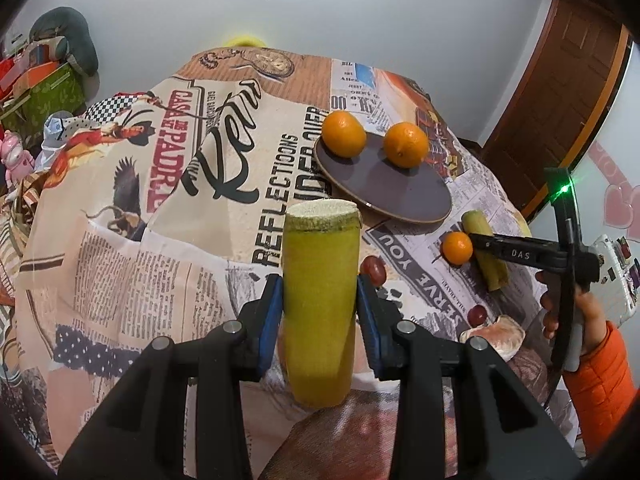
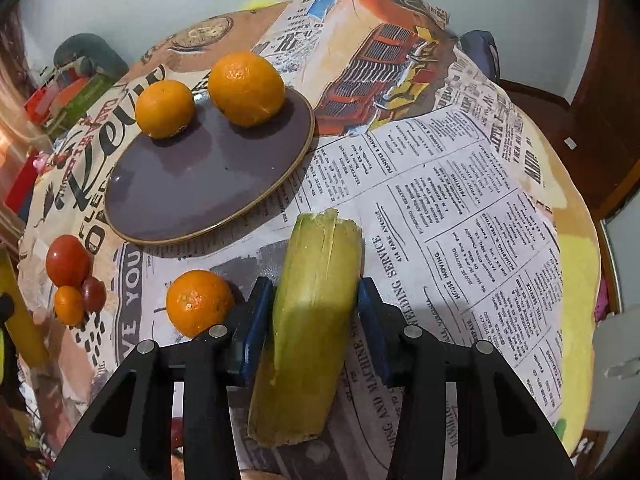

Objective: Organize fruits
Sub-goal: 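Carry the corn cob in the left gripper while the right gripper grasps the other corn cob, then lower both corn cobs onto the plate between the oranges and open both grippers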

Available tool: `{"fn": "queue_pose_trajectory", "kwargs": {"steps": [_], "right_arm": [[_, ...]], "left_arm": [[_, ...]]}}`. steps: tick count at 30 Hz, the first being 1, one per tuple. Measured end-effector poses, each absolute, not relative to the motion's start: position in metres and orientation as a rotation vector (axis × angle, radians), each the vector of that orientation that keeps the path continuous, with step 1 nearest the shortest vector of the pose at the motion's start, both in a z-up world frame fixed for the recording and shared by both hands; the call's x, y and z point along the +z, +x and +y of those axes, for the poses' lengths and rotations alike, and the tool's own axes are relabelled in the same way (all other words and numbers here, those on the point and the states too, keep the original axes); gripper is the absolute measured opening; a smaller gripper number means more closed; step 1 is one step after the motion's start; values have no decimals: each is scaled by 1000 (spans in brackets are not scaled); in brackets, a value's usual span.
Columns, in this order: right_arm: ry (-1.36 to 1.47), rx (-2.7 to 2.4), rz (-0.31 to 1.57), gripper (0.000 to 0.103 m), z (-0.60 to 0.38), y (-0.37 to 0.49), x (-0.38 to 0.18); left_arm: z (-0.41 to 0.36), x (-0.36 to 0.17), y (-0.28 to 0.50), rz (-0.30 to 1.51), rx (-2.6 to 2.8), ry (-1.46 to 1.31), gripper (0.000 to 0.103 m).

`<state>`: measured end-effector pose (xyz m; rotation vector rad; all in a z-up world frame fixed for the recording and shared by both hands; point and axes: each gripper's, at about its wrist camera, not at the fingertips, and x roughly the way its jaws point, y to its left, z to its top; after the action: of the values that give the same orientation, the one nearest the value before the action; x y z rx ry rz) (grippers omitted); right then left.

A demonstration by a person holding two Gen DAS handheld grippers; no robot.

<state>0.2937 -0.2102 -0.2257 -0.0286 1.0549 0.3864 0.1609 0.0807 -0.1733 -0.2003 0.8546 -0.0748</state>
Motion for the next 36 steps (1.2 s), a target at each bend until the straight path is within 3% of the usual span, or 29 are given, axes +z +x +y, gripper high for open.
{"fn": "queue_pose_trajectory", "kwargs": {"steps": [18,36], "right_arm": [[-36,447,836,34,-219,270,-144],[-84,548,812,34,-180,288,-140]], "left_arm": [[56,-108,187,695,-128,-149,36],[34,-126,259,748,-186,-139,36]]}}
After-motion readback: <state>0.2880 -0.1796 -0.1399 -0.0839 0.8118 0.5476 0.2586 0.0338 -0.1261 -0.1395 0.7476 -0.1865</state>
